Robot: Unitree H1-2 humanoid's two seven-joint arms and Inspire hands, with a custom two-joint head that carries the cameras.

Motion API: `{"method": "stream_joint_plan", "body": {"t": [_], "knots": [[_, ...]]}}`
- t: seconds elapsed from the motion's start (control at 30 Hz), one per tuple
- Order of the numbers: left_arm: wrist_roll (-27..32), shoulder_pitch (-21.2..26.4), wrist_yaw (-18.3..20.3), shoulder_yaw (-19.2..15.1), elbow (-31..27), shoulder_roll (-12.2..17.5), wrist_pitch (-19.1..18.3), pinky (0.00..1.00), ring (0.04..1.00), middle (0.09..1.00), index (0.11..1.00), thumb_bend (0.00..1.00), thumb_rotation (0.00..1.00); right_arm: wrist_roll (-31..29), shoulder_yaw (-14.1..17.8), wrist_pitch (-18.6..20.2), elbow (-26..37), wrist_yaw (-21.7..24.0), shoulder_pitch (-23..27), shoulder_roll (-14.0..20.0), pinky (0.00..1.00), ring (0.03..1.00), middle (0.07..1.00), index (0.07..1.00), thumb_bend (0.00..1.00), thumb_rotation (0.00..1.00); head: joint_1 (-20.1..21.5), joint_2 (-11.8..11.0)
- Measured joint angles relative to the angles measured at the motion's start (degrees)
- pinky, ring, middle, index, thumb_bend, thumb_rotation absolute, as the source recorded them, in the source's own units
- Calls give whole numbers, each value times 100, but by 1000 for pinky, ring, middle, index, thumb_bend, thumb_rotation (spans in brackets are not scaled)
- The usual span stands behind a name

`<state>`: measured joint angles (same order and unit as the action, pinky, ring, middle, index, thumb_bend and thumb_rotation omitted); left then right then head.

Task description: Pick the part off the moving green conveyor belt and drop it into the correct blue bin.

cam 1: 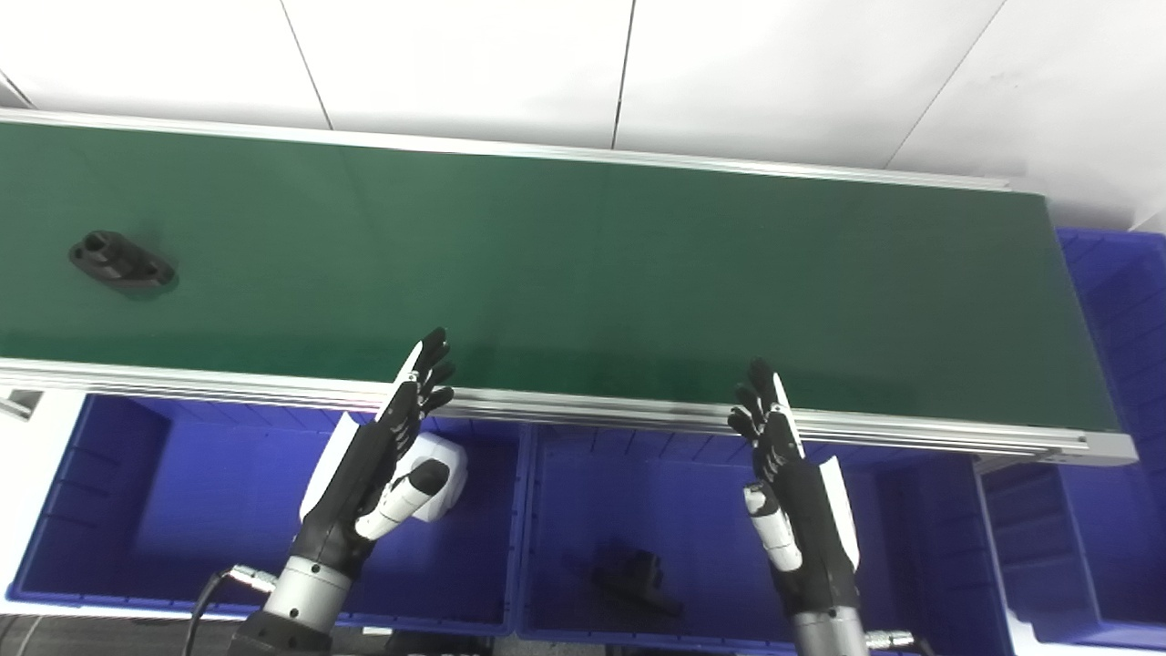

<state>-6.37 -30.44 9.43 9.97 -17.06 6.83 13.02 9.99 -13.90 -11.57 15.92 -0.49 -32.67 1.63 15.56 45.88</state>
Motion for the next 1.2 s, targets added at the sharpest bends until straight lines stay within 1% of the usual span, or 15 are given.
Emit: {"method": "stream_joint_plan", "body": {"t": [0.17, 0.63, 0.77, 0.93, 1.0, 1.03, 1.07, 1.1, 1.13, 1.17, 1.2], "knots": [[-4, 2, 0, 2, 3, 0, 0, 905, 957, 1000, 1000, 820, 910, 1, 0, 0, -4, 0, 3, 0, 910, 972, 1000, 1000, 860, 954, 0, 0], [-5, 23, 1, 1, 6, 4, -3, 900, 957, 1000, 1000, 812, 908, 19, -3, 0, -12, 0, 7, -3, 907, 969, 1000, 1000, 862, 949, 9, -9], [-5, 23, 3, 1, 5, 4, -3, 905, 958, 1000, 1000, 813, 912, 47, -9, -1, -12, 0, 7, 1, 899, 964, 1000, 1000, 842, 955, 9, -9], [-16, 21, 4, 1, 2, 5, -8, 895, 955, 1000, 1000, 813, 914, 71, -17, -1, -13, 0, 7, 9, 893, 960, 1000, 1000, 842, 955, 9, 0], [-17, 21, 5, 2, 2, 5, -8, 895, 956, 1000, 1000, 812, 912, 72, -18, -2, -15, 0, 6, 16, 893, 957, 1000, 1000, 842, 954, -9, -35], [-17, 21, 4, 3, 3, 5, -8, 895, 959, 1000, 1000, 811, 910, 72, -18, -2, -19, 0, 6, 17, 897, 957, 1000, 1000, 845, 953, -52, -96], [-16, 19, 4, 8, 4, 5, -7, 894, 961, 1000, 1000, 810, 908, 69, -18, -3, -29, 0, 6, 18, 900, 958, 1000, 1000, 848, 953, -166, -218], [-16, 16, 5, 17, 9, 6, -7, 894, 961, 1000, 1000, 810, 908, 64, -20, -4, -48, 0, 5, 20, 900, 958, 1000, 1000, 849, 953, -167, -220], [-16, 12, 5, 30, 27, 5, 0, 885, 957, 1000, 1000, 805, 906, 53, -20, -5, -66, 0, 1, 24, 906, 961, 1000, 1000, 859, 950, -280, -350], [-17, 9, 4, 44, 62, 5, 7, 882, 955, 1000, 1000, 803, 905, 48, -19, -5, -80, 0, -5, 29, 908, 962, 1000, 1000, 863, 950, -281, -352], [-32, 7, 2, 61, 127, 4, 34, 867, 949, 1000, 1000, 802, 905, 25, -19, -13, -109, 0, -11, 39, 912, 968, 1000, 1000, 859, 946, -490, -613]]}}
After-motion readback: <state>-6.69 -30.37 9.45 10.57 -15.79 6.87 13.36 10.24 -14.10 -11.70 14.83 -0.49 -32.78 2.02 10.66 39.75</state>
